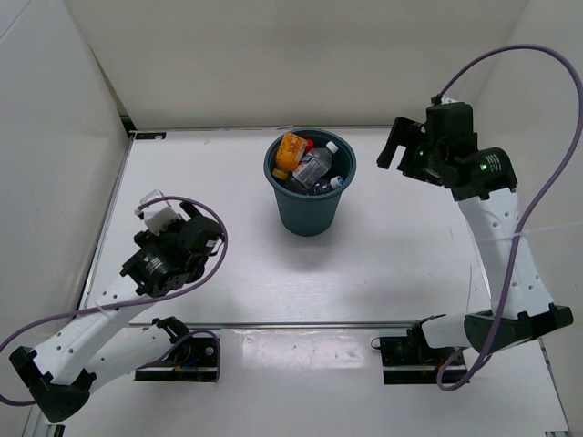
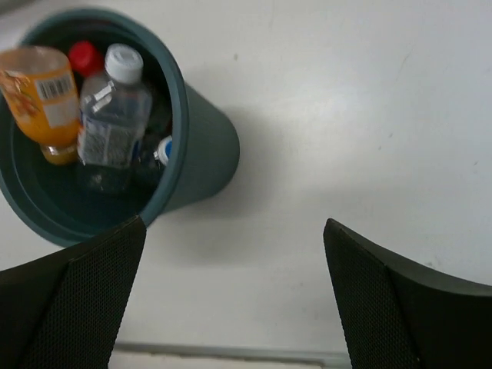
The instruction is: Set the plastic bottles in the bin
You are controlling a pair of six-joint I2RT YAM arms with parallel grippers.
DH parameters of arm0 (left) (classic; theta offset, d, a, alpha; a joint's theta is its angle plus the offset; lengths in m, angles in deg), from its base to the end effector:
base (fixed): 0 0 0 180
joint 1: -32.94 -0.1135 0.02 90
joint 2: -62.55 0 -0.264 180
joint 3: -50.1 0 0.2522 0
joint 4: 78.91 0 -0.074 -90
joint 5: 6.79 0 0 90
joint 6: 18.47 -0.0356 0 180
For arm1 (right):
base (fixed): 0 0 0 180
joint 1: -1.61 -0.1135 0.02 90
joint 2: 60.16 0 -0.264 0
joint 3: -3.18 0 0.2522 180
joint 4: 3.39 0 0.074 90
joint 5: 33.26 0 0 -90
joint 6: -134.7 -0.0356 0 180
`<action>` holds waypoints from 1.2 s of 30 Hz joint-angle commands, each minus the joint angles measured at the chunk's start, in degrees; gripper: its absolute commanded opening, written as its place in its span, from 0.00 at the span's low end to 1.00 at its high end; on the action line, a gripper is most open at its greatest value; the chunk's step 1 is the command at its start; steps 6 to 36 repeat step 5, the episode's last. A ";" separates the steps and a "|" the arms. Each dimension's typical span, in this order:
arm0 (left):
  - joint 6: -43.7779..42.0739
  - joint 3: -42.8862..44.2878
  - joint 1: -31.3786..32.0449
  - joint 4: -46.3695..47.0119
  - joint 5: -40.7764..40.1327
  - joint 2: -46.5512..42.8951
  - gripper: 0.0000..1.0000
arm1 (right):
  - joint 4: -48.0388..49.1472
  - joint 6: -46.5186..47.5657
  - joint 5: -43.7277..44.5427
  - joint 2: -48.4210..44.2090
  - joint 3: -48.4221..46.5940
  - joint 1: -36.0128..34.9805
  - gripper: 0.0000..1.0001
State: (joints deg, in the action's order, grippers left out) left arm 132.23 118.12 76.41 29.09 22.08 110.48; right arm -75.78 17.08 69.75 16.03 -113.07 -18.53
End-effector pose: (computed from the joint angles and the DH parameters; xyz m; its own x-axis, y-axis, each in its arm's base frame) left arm 0.1203 -0.0711 0.3243 -0.2273 -0.3647 -0.9030 -0.5274 0.8256 -0.2007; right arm 0.2298 0.0757 0.4741 -0.5176 0.2913 -0.8045 0.0938 0.9539 0.2851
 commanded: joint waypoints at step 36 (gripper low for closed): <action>-0.14 -0.65 -0.04 -0.56 -0.84 2.61 1.00 | -3.07 2.56 -16.60 -5.95 11.42 8.08 1.00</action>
